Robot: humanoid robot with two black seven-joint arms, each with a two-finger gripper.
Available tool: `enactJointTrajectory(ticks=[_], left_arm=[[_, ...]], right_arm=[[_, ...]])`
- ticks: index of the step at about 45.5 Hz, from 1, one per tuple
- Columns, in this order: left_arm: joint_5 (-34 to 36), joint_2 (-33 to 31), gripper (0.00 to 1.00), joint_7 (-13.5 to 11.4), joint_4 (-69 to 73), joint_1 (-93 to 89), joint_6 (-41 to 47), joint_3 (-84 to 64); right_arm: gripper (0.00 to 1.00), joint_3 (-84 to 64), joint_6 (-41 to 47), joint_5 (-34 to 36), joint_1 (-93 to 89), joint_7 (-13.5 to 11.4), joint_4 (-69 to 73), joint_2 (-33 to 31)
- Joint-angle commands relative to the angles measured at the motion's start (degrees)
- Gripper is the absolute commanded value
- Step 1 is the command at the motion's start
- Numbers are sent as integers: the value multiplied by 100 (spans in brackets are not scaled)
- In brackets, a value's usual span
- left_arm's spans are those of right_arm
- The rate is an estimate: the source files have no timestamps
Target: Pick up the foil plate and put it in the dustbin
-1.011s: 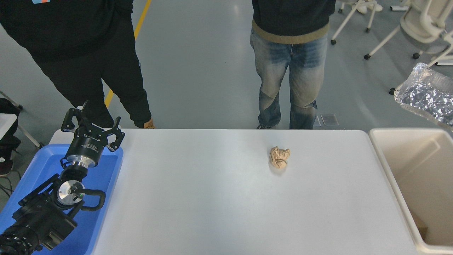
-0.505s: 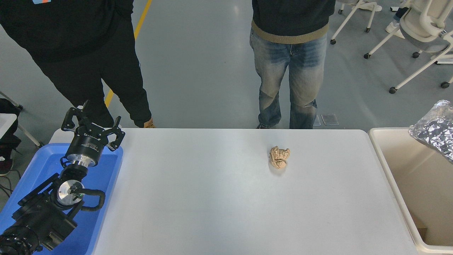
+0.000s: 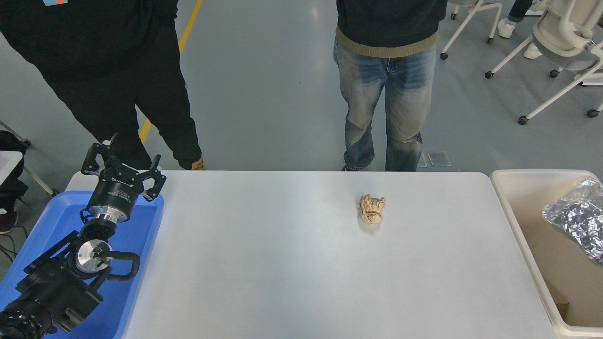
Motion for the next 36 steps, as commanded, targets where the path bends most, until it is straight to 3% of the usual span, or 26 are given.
enactJointTrajectory(ticks=[1, 3, 6, 10, 23, 36], left_arm=[[0, 0, 99, 0, 0, 0, 0, 0], [0, 0, 99, 0, 0, 0, 0, 0], [0, 0, 99, 0, 0, 0, 0, 0], [0, 0, 99, 0, 0, 0, 0, 0], [0, 0, 99, 0, 0, 0, 0, 0], [0, 0, 99, 0, 0, 0, -9, 0]], right_arm=[[0, 66, -43, 52, -112, -1, -4, 53], [0, 66, -43, 44, -112, -1, 14, 53], [48, 66, -43, 52, -121, -1, 14, 53], [100, 57, -34, 52, -86, 8, 23, 44], [100, -109, 54, 35, 651, 8, 233, 53], [100, -2481, 133, -18, 3489, 8, 1893, 17]])
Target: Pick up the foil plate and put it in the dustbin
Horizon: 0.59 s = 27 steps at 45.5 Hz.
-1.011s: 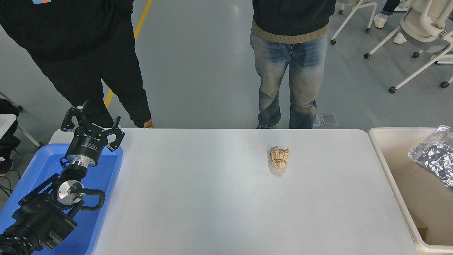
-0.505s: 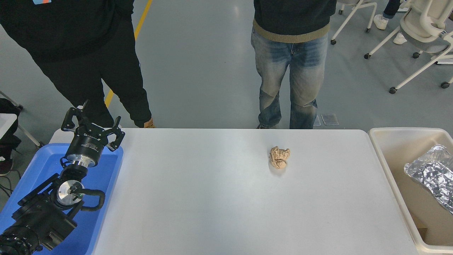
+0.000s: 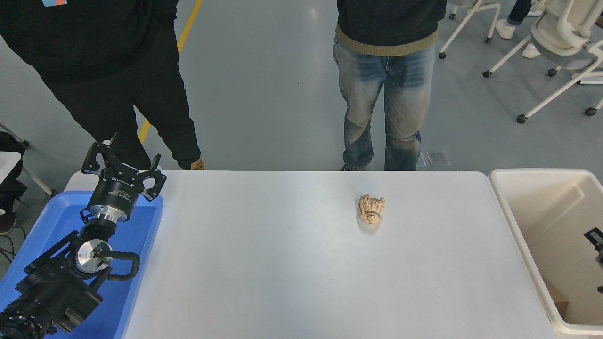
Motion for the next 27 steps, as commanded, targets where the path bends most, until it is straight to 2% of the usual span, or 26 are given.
enactJointTrajectory(ticks=[1, 8, 19, 27], left_arm=[[0, 0, 99, 1, 2, 0, -9, 0], [0, 0, 99, 1, 2, -9, -9, 0], [0, 0, 99, 1, 2, 0, -9, 0], [0, 0, 99, 1, 2, 0, -9, 0]], right_arm=[[100, -1726, 117, -25, 2170, -1, 1279, 16], [100, -2087, 679, -42, 3279, -1, 2027, 235], [100, -2438, 2436, -51, 4887, -10, 3072, 438], [100, -2834, 3263, -60, 6205, -19, 4364, 429]])
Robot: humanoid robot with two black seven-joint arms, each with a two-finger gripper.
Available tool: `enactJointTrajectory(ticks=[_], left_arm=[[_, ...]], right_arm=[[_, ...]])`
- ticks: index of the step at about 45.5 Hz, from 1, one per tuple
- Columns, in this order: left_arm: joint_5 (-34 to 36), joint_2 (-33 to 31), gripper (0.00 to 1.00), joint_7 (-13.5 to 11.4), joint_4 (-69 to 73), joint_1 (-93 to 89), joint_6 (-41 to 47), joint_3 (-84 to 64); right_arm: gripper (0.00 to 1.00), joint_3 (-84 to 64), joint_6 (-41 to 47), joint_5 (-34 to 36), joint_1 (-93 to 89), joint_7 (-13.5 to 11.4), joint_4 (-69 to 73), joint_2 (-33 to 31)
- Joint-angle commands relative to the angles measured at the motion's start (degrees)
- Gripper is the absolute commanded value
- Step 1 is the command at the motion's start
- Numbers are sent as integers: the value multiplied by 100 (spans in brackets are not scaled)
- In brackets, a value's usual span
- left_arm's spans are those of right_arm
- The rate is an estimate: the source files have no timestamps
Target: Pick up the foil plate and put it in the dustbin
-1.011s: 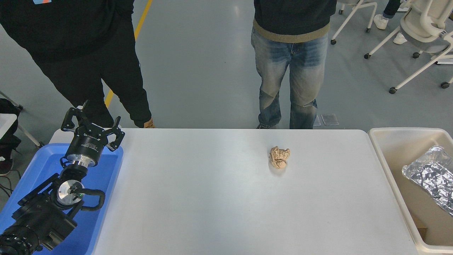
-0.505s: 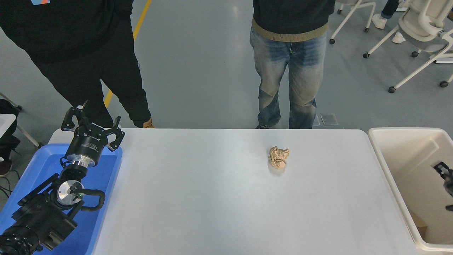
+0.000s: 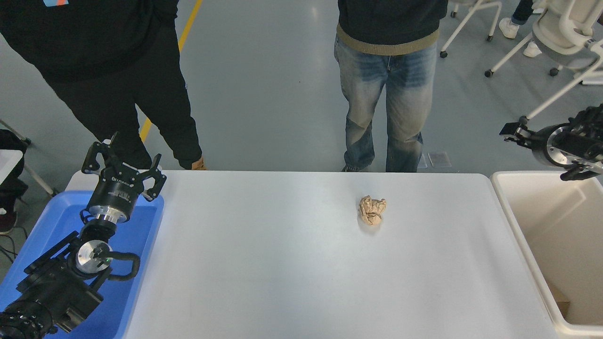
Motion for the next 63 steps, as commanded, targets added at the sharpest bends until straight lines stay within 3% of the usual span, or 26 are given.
enactJointTrajectory(ticks=[1, 16, 30, 63], left_arm=[[0, 0, 99, 0, 0, 2, 1, 0], [0, 0, 99, 0, 0, 2, 19, 9], [0, 0, 99, 0, 0, 2, 19, 9], [0, 0, 99, 9, 0, 2, 19, 0]], right_arm=[[100, -593, 1296, -12, 1903, -2, 1641, 54], [100, -927, 2651, -30, 3477, -2, 3259, 10], [100, -779, 2651, -135, 4312, -2, 4024, 186], [100, -277, 2651, -144, 4207, -10, 3989, 608]])
